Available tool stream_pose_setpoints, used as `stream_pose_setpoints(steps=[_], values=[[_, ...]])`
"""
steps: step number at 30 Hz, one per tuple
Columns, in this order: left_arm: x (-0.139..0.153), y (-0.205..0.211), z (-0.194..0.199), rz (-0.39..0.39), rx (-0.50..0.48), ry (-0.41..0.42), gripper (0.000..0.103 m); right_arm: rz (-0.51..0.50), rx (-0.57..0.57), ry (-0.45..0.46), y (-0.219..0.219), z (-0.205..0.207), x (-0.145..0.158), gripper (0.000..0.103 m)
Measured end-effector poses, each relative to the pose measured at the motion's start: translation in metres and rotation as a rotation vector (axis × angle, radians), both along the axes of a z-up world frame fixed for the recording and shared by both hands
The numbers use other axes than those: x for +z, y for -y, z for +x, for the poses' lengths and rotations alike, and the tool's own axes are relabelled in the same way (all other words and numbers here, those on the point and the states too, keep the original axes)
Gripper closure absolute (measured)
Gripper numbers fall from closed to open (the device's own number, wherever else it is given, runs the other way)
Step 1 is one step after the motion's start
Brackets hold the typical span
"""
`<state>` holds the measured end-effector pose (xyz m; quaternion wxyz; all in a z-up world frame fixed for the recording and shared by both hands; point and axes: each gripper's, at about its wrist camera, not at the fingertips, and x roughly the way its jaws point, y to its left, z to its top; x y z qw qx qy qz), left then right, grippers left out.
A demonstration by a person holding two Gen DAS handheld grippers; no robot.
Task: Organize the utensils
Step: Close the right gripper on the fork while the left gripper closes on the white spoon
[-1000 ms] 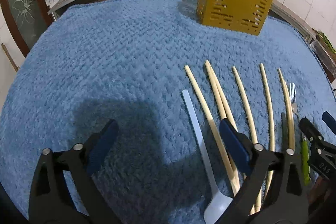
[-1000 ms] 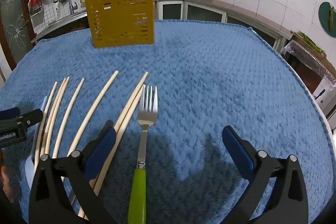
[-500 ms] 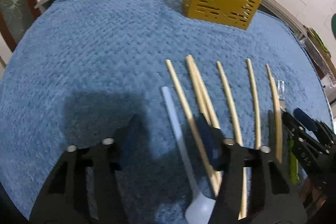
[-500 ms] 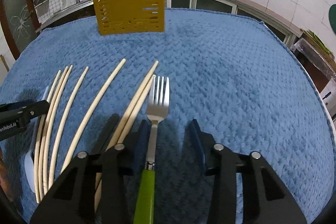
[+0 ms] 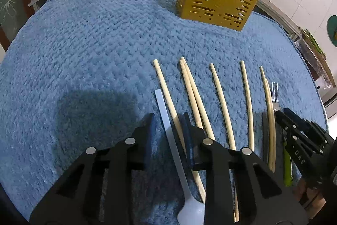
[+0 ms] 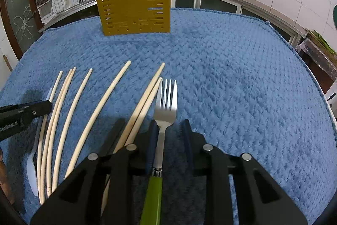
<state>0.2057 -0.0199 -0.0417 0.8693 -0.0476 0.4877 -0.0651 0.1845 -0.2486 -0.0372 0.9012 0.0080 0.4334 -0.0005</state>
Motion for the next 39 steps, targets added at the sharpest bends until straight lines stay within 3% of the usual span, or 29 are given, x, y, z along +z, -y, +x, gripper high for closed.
stream_pose_setpoints(steps=[14,26,39], values=[[0.006,-0.003,-0.008,-0.024,-0.025,0.01,0.096,0.044,-0.005,0.005,0.006,-0.001,-0.001,0.077],[0.0,-0.009,-0.005,-0.008,-0.014,-0.006,0.095,0.028,-0.003,0.005,0.003,-0.002,-0.001,0.077],[-0.003,0.007,0.003,0.1,-0.049,-0.021,0.093,0.003,0.009,-0.061,0.001,0.009,0.002,0.078]])
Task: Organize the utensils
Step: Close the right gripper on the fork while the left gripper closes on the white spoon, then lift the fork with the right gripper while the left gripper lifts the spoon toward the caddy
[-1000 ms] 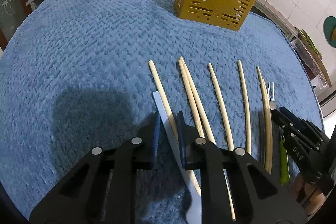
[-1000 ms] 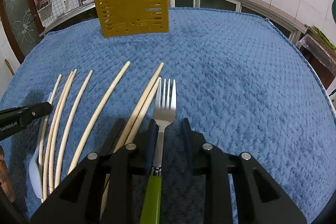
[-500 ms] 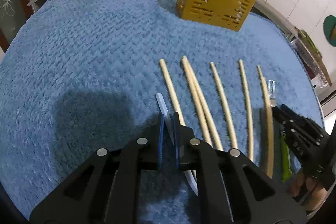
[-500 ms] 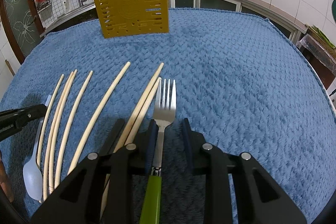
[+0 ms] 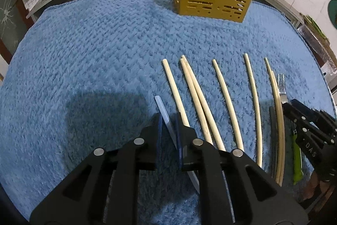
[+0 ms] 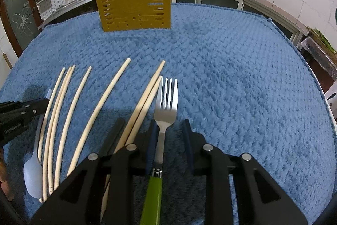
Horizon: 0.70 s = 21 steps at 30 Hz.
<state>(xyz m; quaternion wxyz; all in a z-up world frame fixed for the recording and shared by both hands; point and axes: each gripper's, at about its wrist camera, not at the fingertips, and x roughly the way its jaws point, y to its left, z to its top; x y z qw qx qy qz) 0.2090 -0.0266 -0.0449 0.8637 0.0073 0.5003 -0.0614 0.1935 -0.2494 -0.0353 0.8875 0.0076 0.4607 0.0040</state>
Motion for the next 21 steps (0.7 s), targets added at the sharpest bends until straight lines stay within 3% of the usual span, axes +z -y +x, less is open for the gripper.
stream_pose_setpoints(steps=[16,21], values=[[0.003,-0.007,-0.002,-0.029,0.008,0.015,0.094,0.033,0.002,-0.023,0.005,0.001,0.002,0.095],[0.009,-0.012,-0.008,-0.034,0.014,0.037,0.1,0.043,0.0,-0.02,0.007,0.0,0.003,0.097]])
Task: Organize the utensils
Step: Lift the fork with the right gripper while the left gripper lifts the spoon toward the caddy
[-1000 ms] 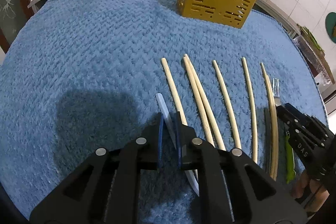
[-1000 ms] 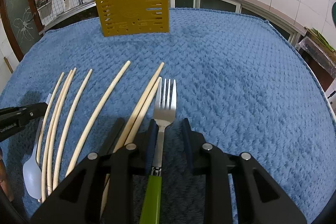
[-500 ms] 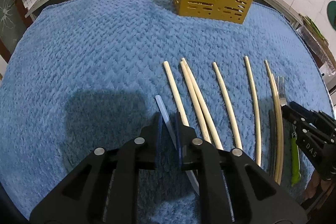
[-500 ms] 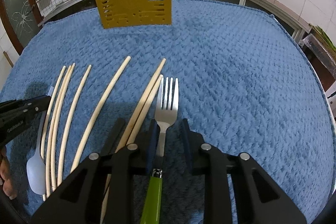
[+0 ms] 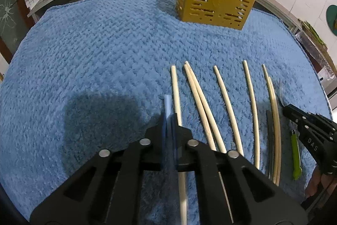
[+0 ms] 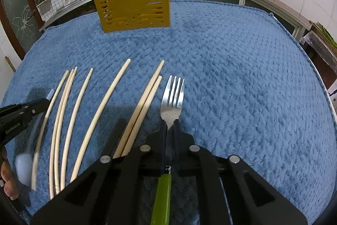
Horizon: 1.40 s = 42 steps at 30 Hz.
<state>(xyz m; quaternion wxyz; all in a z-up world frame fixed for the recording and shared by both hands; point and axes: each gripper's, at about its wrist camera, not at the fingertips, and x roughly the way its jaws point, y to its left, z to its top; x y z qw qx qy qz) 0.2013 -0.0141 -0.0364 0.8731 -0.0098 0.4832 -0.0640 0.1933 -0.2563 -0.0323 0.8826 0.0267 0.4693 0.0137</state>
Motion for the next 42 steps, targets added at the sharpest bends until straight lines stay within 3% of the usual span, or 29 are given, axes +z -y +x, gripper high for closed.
stream_pose_setpoints(steps=[14,26,39,42], values=[[0.007,-0.01,-0.004,-0.056,0.009,0.017,0.1,0.019,-0.022,0.041,0.006,-0.004,0.003,0.097],[0.037,-0.001,-0.024,-0.091,-0.027,0.136,0.1,0.056,-0.031,0.115,0.01,-0.014,0.016,0.097],[0.086,-0.005,-0.044,-0.109,-0.041,0.27,0.1,0.11,-0.024,0.267,0.019,-0.034,0.072,0.097],[0.104,-0.008,-0.048,-0.142,-0.048,0.301,0.1,0.109,-0.023,0.3,0.018,-0.034,0.086,0.097]])
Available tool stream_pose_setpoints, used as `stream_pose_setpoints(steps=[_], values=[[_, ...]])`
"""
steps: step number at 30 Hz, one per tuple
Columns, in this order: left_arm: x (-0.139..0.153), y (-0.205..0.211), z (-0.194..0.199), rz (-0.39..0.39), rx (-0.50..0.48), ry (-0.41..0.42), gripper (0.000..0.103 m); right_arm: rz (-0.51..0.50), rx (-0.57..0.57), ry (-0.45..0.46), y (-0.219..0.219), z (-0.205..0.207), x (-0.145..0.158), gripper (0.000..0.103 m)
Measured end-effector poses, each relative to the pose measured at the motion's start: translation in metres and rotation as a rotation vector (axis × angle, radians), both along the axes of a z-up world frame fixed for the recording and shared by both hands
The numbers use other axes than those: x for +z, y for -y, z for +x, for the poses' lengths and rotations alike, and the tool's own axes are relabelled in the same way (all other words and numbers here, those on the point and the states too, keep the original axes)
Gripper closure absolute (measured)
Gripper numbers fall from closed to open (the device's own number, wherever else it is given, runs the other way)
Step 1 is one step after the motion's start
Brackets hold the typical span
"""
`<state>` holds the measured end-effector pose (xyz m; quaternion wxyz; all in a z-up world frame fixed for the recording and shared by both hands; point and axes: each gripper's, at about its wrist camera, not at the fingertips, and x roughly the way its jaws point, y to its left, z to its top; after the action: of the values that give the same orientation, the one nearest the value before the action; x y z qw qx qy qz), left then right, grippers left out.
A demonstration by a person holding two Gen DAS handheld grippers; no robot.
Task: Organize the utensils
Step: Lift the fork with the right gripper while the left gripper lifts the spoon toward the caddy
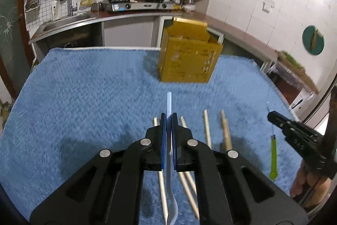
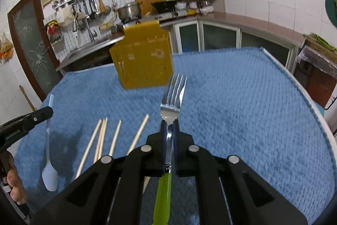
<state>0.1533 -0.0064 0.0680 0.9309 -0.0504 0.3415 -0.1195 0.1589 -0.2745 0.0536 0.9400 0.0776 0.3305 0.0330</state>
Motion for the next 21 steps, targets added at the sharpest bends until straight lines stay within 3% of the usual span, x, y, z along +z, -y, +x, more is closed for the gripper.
stream_pose_setpoints(steps=[10,21], values=[[0.065,0.007,-0.003,-0.04,-0.044,0.221,0.1,0.049,-0.003,0.225,0.006,0.004,0.07,0.097],[0.109,0.014,0.049,-0.074,-0.075,0.371,0.1,0.023,-0.008,0.361,-0.005,0.056,0.116,0.097]])
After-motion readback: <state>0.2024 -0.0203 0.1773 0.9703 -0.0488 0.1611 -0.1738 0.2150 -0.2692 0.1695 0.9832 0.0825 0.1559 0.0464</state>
